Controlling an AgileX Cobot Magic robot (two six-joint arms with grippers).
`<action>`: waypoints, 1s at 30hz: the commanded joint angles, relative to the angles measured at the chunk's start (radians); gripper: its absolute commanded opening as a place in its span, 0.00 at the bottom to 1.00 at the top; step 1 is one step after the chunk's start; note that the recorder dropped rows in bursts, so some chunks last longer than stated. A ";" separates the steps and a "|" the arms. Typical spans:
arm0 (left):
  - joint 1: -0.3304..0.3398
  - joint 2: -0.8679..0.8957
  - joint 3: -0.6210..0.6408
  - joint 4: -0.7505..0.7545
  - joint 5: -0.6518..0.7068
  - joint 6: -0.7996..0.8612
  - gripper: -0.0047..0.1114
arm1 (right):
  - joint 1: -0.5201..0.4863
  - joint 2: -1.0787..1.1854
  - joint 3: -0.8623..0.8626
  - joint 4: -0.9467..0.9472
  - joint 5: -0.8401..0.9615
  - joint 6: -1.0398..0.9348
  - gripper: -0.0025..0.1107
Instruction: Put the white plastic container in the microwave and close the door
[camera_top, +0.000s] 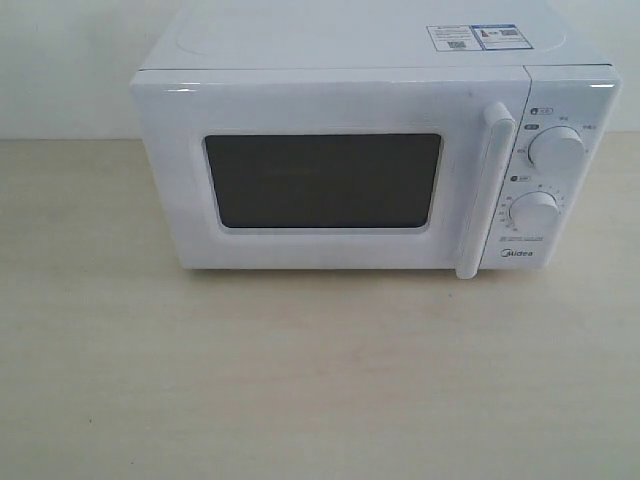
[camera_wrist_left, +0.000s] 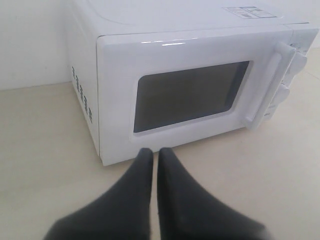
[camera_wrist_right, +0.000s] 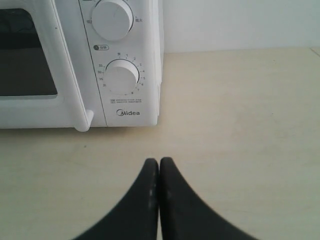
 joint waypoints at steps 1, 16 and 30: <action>0.000 -0.004 0.005 0.000 0.001 -0.011 0.08 | -0.006 -0.006 0.000 0.000 -0.001 0.005 0.02; 0.342 -0.380 0.391 0.038 -0.258 0.130 0.08 | -0.006 -0.006 0.000 0.000 -0.001 0.005 0.02; 0.373 -0.436 0.495 0.036 -0.159 0.111 0.08 | -0.006 -0.006 0.000 0.000 0.001 0.005 0.02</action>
